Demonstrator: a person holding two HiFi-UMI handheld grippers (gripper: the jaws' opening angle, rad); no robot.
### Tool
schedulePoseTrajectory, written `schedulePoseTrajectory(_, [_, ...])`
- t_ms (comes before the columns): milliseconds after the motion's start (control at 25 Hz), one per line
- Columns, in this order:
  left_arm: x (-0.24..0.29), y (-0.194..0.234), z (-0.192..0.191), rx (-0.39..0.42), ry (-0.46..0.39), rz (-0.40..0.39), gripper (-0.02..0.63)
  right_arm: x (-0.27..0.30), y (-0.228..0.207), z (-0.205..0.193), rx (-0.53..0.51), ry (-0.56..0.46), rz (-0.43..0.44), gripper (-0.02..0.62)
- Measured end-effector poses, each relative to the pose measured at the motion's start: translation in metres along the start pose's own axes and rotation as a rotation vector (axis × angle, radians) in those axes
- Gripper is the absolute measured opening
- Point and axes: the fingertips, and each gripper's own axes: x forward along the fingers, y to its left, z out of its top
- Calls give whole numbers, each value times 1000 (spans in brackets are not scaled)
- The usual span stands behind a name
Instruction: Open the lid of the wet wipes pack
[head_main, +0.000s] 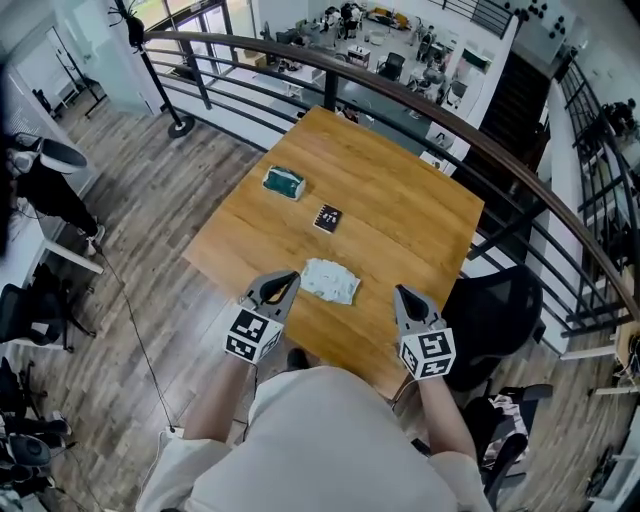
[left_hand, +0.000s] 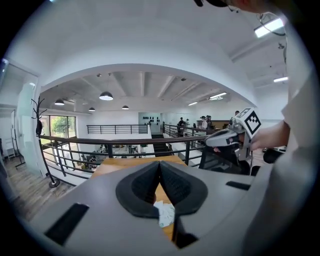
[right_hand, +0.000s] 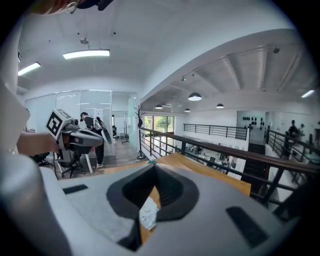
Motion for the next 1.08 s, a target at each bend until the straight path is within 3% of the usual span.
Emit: schedulePoseTrajectory(1080, [1,-9,2,-31,-18,-22,-6,-3,-2,11,-16,-32,-3,2])
